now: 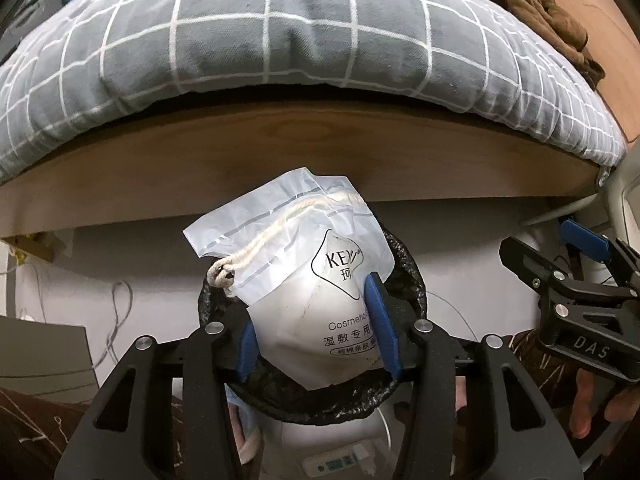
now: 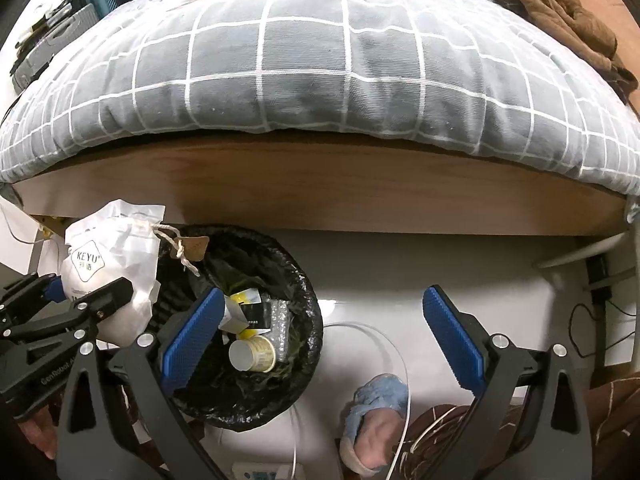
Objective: Collect trash
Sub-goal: 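Open the right tool over the bin while the left tool releases the mask bag, then move both tools back over the bed toward the chocolate box and red bag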
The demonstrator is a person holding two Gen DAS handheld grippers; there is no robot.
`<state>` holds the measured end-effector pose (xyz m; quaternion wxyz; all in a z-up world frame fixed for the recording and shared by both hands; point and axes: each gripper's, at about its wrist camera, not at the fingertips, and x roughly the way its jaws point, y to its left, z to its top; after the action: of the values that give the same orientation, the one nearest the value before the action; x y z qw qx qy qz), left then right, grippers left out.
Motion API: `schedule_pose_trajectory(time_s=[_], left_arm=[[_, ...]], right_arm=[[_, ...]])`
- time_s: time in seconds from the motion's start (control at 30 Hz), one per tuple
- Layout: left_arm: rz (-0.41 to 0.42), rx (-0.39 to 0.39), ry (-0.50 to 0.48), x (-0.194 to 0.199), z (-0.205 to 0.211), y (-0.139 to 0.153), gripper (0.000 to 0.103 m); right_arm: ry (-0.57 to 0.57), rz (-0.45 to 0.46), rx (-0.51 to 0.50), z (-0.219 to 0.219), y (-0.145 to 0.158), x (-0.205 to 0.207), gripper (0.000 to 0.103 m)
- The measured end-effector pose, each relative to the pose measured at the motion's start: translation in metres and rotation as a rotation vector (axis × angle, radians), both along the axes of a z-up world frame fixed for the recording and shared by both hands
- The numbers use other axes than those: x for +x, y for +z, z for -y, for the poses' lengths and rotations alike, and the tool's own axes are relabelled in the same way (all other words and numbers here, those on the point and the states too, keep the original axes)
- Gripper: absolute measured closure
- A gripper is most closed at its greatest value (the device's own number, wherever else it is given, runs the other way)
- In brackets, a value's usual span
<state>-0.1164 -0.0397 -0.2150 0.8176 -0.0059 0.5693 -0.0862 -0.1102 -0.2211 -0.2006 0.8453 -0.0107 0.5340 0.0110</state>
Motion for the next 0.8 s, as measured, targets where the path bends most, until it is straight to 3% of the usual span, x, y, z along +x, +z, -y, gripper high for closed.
schedule_pose_trajectory(time_s=[0.13,0.53,0.8], left_arm=[[0.013,0.031,0.005,0.000,0.005,0.003,0.047],[0.138,0.049,0.033,0.003,0.001,0.049,0.010],[0.212,0.024,0.073,0.008,-0.012,0.087,0.006]], right_arm=[[-0.015,0.004,0.001,0.004,0.004,0.001,0.008],[-0.012,0.112,0.007,0.006,0.048,0.001,0.008],[-0.021,0.218,0.022,0.009,0.088,0.003,0.008]])
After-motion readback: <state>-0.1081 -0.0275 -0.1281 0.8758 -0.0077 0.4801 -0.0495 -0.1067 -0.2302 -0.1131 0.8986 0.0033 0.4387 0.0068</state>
